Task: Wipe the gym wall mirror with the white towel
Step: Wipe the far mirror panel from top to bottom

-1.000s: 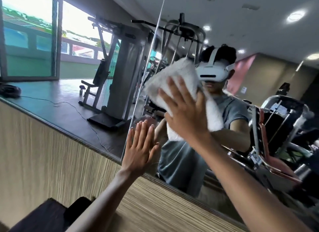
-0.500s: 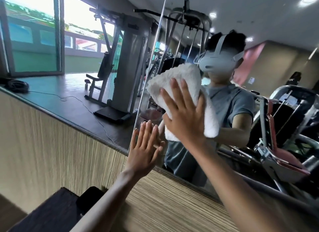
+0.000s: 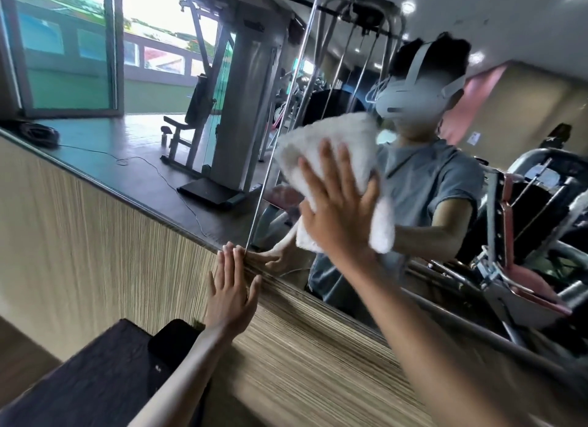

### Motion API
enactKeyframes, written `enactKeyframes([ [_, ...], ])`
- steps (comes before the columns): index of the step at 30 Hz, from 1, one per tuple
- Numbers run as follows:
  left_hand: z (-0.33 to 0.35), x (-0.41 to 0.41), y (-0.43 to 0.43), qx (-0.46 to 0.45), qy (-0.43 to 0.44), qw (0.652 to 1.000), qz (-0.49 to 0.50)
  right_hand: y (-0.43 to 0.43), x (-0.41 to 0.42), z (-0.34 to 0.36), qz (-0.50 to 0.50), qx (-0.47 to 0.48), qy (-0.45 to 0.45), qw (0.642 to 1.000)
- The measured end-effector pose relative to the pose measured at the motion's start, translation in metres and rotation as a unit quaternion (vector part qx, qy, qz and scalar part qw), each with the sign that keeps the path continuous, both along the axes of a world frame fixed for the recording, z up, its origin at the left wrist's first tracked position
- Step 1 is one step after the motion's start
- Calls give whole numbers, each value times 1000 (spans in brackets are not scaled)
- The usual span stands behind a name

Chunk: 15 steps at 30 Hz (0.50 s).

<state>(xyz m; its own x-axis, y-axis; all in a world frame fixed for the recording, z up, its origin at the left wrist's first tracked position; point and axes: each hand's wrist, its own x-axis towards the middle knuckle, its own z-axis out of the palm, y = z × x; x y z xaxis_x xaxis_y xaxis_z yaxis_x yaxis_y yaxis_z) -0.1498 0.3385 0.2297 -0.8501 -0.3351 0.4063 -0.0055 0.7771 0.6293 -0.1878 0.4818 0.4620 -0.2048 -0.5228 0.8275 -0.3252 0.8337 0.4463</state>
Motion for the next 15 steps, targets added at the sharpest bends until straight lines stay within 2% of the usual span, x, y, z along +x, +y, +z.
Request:
enactKeyframes([
  [2,-3,1,0,-6,-2,1000,3,-4,-2,-36,1,108,-21,994],
  [4,-6,2,-2,-15,3,1000,0,16,1,-64,2,239,-36,970],
  [6,-9,2,-5,-23,6,1000,-2,43,6,-69,0,302,-51,952],
  [8,-9,2,-3,-32,14,999,12,58,10,-51,7,248,-56,967],
  [10,-5,2,3,-29,8,999,22,53,9,-25,-12,140,-23,990],
  [12,-3,3,6,-29,-3,999,36,32,5,-11,-45,63,19,997],
  [15,-3,4,3,-40,-4,998,42,-1,-3,-35,-41,72,27,996],
])
